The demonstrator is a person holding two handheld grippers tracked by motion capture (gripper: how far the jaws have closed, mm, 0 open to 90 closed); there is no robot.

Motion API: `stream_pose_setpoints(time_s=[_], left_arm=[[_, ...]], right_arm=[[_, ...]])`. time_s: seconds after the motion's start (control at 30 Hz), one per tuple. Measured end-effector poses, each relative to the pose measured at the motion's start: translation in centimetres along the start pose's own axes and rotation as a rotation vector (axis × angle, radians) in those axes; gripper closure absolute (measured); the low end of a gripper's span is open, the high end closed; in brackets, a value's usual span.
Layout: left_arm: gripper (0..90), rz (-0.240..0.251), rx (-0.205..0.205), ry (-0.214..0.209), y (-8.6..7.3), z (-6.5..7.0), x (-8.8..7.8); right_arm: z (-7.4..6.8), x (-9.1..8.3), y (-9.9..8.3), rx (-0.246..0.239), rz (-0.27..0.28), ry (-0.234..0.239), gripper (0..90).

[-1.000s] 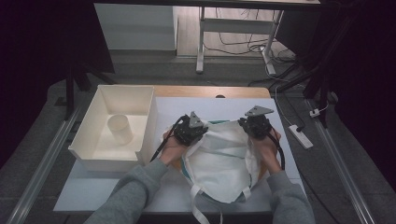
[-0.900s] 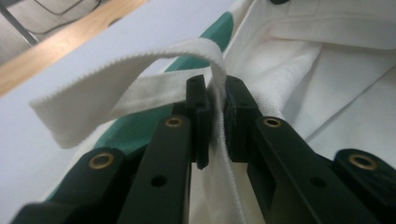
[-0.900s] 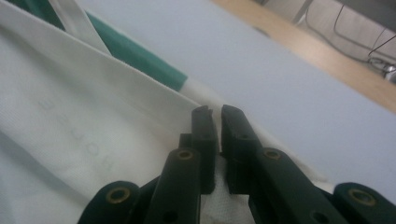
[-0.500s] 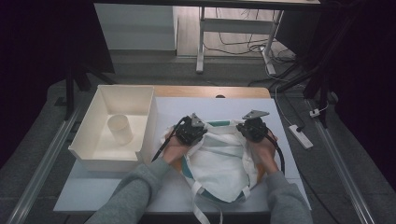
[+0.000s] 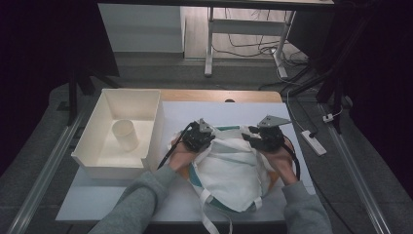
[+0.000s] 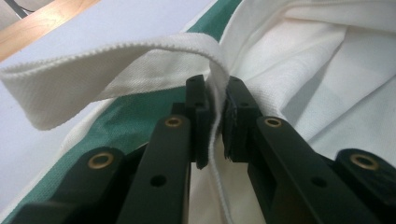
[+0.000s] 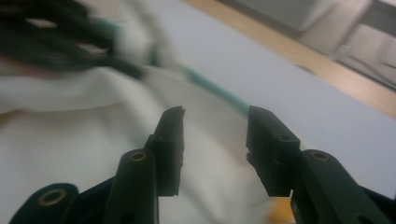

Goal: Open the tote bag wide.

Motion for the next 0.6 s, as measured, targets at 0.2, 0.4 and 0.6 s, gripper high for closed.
stream_pose_setpoints(time_s=[0.2,0.4,0.6], left_arm=[[80.7,0.004,-0.003,-0.003,0.0,0.0,0.0],[80.7,0.005,-0.009,-0.004,0.0,0.0,0.0],[80.8,0.006,-0.012,0.0,0.0,0.0,0.0]], right_arm=[[-6.2,-1.3,-1.1,-0.126,-0.087,0.229,51.9],[-10.0,-1.2,-4.0,-0.185,-0.202,0.328,48.7],[-11.2,0.6,-5.0,-0.247,-0.316,0.307,56.9]])
Point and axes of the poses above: each handheld gripper's, and its own axes: x roughly forward along the jaws, y roughly out of its top, z roughly to its right, the point moved 2 cm from there along x, roughly forward along the jaws, and after that the axes turned 9 degrees about -z, right-handed, at the moved point
